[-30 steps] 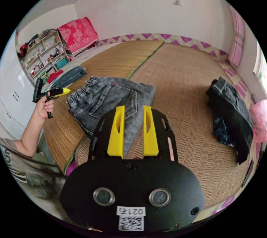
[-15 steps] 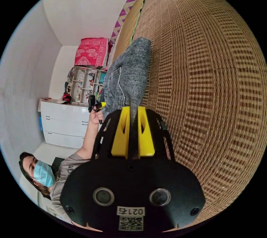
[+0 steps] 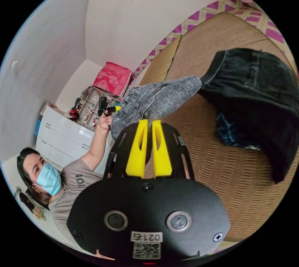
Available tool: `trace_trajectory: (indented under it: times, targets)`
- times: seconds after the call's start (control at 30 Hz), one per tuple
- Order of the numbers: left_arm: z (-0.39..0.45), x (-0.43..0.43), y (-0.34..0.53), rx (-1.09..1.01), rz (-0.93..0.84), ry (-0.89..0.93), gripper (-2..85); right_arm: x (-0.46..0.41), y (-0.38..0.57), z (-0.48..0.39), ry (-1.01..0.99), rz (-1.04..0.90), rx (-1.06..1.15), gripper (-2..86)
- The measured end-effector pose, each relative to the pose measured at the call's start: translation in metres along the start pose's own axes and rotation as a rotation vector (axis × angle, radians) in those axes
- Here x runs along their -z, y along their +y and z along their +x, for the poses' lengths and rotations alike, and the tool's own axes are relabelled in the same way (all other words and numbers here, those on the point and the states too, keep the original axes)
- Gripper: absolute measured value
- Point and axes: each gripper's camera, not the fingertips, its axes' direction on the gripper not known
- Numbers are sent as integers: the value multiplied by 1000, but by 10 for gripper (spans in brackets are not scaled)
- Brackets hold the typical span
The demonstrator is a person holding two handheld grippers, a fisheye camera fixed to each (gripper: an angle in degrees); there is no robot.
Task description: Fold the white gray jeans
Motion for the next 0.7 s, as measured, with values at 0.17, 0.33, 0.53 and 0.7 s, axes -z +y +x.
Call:
trace_trajectory:
  times: [0.17, 0.33, 0.53, 0.7]
  targets:
    - [71, -113, -124, -155, 9, 65, 60, 149, -7, 2, 181, 223, 10, 41]
    - [20, -216, -149, 9, 73, 66, 57, 194, 1, 69, 546, 302, -235, 74]
    - [-45, -188, -42, -12, -14, 37, 5, 203, 56, 70, 658, 323, -226, 26]
    - [-46, -117, 82, -81, 6, 53, -8, 148, 55, -12, 600, 227, -1, 10]
